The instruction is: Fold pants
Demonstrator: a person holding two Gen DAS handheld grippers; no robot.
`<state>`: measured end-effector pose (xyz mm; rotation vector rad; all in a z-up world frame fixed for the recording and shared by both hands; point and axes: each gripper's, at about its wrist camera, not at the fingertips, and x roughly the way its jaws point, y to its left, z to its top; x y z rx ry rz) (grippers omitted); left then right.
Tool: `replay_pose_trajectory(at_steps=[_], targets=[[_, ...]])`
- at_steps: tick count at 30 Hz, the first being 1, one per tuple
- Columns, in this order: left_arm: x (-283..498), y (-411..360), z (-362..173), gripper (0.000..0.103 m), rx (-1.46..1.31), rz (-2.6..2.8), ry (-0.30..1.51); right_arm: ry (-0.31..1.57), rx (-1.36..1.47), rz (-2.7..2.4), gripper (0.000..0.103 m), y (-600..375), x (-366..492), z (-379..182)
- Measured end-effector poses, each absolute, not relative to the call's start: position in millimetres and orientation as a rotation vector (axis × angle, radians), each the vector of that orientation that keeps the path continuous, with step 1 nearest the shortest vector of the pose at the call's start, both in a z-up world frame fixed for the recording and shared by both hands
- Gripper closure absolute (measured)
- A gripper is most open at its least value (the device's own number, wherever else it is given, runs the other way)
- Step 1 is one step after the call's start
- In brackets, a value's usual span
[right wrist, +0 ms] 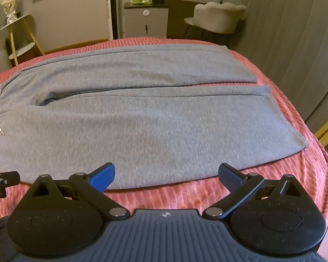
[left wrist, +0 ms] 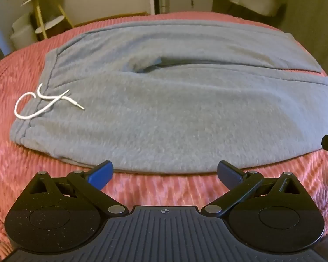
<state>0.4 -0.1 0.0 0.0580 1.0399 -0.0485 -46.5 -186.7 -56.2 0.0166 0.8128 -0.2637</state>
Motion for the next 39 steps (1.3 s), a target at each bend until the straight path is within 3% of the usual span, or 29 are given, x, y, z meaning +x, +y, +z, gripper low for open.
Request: replay_pose_trajectory(at_steps=[39], targets=[[0.8, 1.4, 1.3, 0.000, 0.048, -0.044, 1.028, 0.816, 0.017, -0.260, 0.002, -185.8, -43.1, -57.2]])
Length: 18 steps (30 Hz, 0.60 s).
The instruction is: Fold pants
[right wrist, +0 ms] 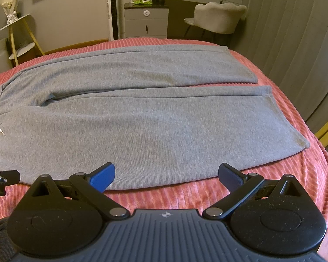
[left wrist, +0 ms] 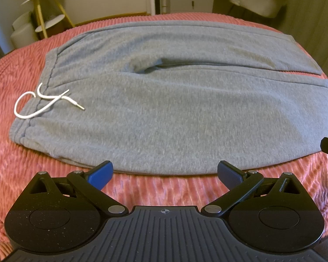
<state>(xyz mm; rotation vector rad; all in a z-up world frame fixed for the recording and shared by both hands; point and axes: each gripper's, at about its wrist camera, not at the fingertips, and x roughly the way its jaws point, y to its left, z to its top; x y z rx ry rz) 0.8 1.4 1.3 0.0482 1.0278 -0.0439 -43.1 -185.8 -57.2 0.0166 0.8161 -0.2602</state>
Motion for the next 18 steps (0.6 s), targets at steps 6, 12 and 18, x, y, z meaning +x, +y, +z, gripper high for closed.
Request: replay_pose_trajectory(at_steps=[6, 12, 18], targets=[[0.9, 1.4, 0.7, 0.000, 0.044, -0.042, 1.027, 0.815, 0.016, -0.259, 0.002, -184.4, -43.1, -57.3], [1.0, 1.5, 0.5, 0.000, 0.042, -0.041, 1.026, 0.814, 0.014, -0.259, 0.002, -183.7, -42.9, -56.6], [0.8, 1.5, 0.8, 0.000, 0.042, -0.040, 1.024, 0.813, 0.013, -0.258, 0.002, -182.7, -42.6, -55.8]])
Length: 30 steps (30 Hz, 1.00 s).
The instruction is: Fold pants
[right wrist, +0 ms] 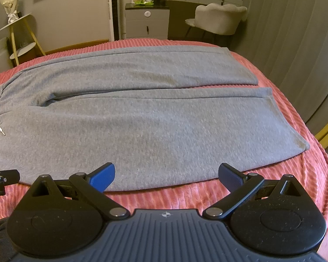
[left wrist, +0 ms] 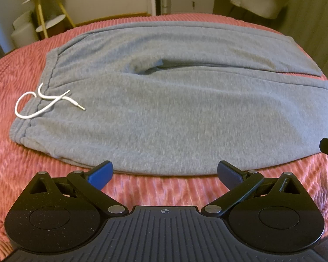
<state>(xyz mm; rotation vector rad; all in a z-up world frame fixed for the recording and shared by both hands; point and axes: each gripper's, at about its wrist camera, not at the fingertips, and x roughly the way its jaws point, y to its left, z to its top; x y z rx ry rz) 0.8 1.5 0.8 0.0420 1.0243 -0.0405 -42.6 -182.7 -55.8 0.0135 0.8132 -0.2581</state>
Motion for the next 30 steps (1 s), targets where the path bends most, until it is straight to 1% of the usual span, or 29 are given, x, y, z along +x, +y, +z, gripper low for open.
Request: replay_pose_trajectory(at_steps=[30], targets=[[0.8, 1.7, 1.7, 0.000, 0.036, -0.045, 1.024, 0.815, 0.018, -0.257, 0.002, -183.9, -43.0, -55.4]])
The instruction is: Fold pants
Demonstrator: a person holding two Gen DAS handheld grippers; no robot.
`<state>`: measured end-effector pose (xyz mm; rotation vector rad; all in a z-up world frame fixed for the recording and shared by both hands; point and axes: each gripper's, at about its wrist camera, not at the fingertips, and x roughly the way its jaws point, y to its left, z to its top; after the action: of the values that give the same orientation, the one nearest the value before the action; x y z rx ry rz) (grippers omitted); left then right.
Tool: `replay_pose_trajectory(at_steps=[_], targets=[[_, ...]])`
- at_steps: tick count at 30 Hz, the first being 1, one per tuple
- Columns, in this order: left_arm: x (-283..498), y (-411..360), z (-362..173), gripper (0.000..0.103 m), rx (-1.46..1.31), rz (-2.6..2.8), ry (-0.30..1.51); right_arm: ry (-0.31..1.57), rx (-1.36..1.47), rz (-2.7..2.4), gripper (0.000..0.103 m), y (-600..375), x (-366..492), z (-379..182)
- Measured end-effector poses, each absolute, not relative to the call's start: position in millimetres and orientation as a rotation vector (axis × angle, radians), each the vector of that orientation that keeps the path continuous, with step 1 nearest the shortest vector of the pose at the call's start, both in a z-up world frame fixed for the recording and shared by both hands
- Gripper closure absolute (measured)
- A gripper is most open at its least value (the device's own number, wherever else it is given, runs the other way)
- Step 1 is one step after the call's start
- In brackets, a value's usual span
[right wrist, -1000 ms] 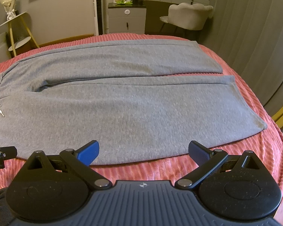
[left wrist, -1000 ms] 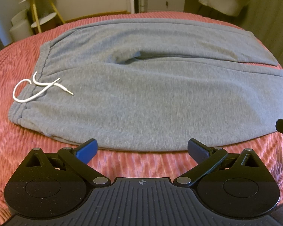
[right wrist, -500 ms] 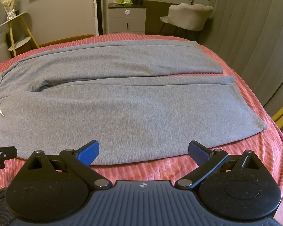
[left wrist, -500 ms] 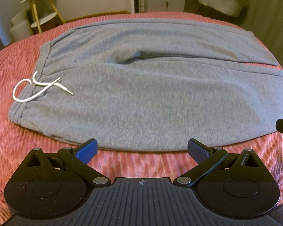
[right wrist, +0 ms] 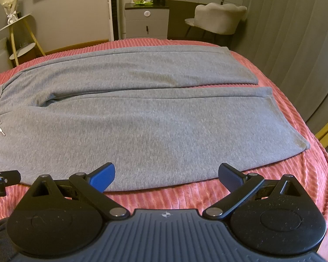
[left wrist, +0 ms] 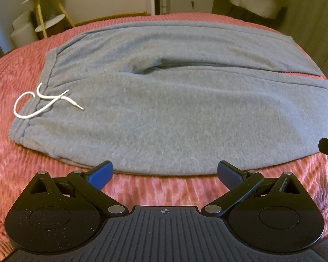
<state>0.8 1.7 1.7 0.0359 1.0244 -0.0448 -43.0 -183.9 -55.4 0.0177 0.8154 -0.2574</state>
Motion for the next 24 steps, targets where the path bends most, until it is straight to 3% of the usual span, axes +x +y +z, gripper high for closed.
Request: replay_pose_trajectory(at_steps=[15, 24], targets=[[2, 2, 1, 0.000, 0.035, -0.044, 1.029, 0.807, 0.031, -0.244, 0.002, -186, -41, -58], [12, 1, -6, 0.000, 0.025, -0.038, 1.042, 0.680, 0.093, -0.227, 0.002, -195, -45, -52]])
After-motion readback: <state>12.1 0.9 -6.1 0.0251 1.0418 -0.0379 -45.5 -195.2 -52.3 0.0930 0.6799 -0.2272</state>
